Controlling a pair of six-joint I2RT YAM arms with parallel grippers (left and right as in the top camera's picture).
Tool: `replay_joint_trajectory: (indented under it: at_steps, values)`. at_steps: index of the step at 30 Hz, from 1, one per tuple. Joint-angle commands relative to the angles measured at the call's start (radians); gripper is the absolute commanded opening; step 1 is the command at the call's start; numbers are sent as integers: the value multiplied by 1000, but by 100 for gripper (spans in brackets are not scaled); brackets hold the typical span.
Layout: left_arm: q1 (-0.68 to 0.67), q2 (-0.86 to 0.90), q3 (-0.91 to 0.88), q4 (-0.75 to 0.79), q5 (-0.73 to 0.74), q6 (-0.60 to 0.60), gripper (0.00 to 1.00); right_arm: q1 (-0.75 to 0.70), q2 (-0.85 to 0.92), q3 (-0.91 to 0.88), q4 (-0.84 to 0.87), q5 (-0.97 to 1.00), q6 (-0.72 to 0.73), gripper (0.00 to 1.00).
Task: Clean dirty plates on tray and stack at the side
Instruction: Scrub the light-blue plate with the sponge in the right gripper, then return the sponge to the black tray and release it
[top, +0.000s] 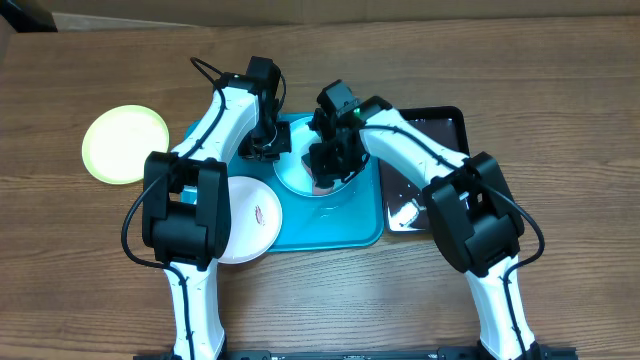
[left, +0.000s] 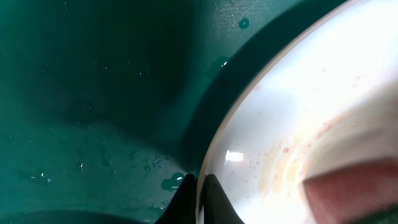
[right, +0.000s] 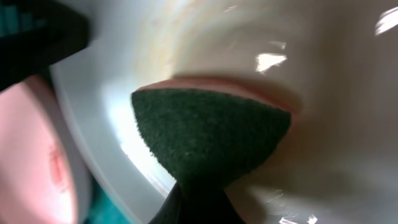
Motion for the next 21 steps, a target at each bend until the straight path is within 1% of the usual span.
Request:
replay_joint_trajectory:
  at_steps: [1,4,7,9,11,16,18,21]
  values:
    - [-9,-4,-5,3,3,9,4,-71,-26,143,-38,-239,-77,4]
    - [-9,-4,-5,4,3,9,4,-121,-68,241,-119,-296,-116,4]
    - [-9,-4,-5,5,3,9,4,-172,-112,303,-216,-283,-161,4]
    - [-9,-4,-5,5,4,9,4,-208,-142,311,-278,-238,-182,4]
    - [-9,-4,-5,5,3,9,4,-241,-156,311,-338,-129,-181,4]
    - [-9,-4,-5,12,4,9,5,-308,-153,287,-484,224,-180,4]
    - [-9,-4,-5,15,4,8,5,-321,-153,251,-500,336,-169,4]
    - [-9,-4,-5,18,4,8,5,-329,-153,184,-485,434,-168,4]
